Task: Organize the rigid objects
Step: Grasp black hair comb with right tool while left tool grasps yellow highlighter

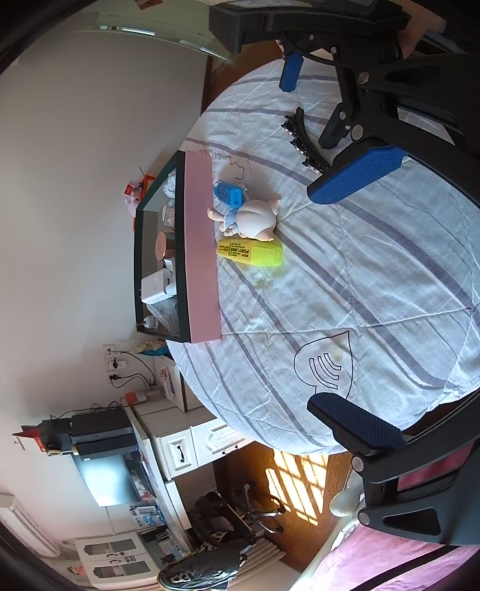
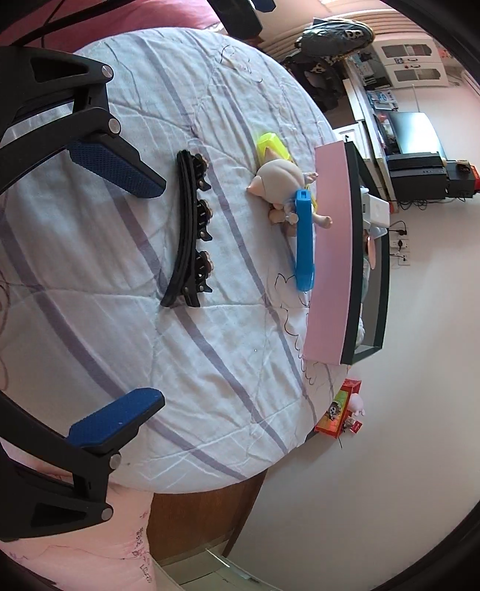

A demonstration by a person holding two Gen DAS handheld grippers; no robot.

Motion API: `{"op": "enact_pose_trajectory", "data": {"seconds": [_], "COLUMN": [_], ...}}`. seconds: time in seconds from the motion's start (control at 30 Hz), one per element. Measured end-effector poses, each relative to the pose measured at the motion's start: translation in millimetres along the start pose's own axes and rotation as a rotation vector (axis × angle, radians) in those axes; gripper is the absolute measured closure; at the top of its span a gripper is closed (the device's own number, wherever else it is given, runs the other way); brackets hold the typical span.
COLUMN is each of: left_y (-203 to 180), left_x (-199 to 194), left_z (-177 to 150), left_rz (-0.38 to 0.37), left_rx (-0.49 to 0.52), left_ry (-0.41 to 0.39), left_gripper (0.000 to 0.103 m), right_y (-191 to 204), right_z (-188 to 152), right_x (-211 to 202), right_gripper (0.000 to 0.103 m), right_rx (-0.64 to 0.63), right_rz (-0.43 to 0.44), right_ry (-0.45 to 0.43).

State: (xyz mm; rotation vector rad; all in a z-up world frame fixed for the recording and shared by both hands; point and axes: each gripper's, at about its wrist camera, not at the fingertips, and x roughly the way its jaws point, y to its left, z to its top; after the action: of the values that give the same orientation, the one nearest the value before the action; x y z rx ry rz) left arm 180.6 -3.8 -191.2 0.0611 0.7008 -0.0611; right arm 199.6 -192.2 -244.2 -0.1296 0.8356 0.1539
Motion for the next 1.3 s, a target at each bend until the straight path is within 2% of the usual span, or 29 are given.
{"op": "enact_pose_trajectory", "data": {"seconds": [0.1,0.2,0.27,0.3,0.33,0.4,0.67,0.87,1.07,1.13,1.3], "left_y": [0.5,2.8,3.3,3.5,3.5,2.4,-7.2,-6.8,-15.1,-20.9,-14.8], "left_x": [10.5,20.2,26.7,29.8,33.2,39.7,75.9,101.4,110.8,114.6,128.0], "left_z": [-0.1,0.0,0.4,0.8,1.4,3.3,19.9,34.7,46.3,47.6,51.5], "left_rz": [0.0,-0.003,-0.013,-0.015,-0.017,-0.026,-0.048,0.036,0.0,0.01,-0.012], "left_rx": [0.003,-0.003,-0.007,-0.01,-0.015,-0.018,-0.019,0.014,0.036,0.059,0.014], "left_ry": [0.022,0.05,0.067,0.073,0.078,0.089,0.12,0.127,0.106,0.096,0.131], "left_gripper": [0.0,0.0,0.0,0.0,0.0,0.0,0.0,0.0,0.0,0.0,0.0], "right_y": [1.1,0.3,-2.6,-4.2,-7.1,-13.2,-38.7,-38.5,-40.5,-40.5,-41.1], "right_z": [9.5,18.7,24.2,26.4,27.6,28.1,34.9,41.4,41.2,40.2,38.5], "right_x": [10.3,18.6,18.7,18.5,19.0,19.3,26.1,34.4,37.0,36.5,35.7], "right_gripper": [0.0,0.011,0.037,0.06,0.07,0.078,0.078,0.078,0.078,0.078,0.078], "right_rx": [-0.044,-0.096,-0.107,-0.112,-0.113,-0.101,0.08,0.091,0.093,0.097,0.106], "right_rz": [0.059,0.128,0.17,0.182,0.189,0.207,0.192,0.198,0.207,0.209,0.209], "right_ry": [0.011,0.019,0.007,0.002,0.004,-0.002,-0.038,-0.034,-0.036,-0.037,-0.04]}}
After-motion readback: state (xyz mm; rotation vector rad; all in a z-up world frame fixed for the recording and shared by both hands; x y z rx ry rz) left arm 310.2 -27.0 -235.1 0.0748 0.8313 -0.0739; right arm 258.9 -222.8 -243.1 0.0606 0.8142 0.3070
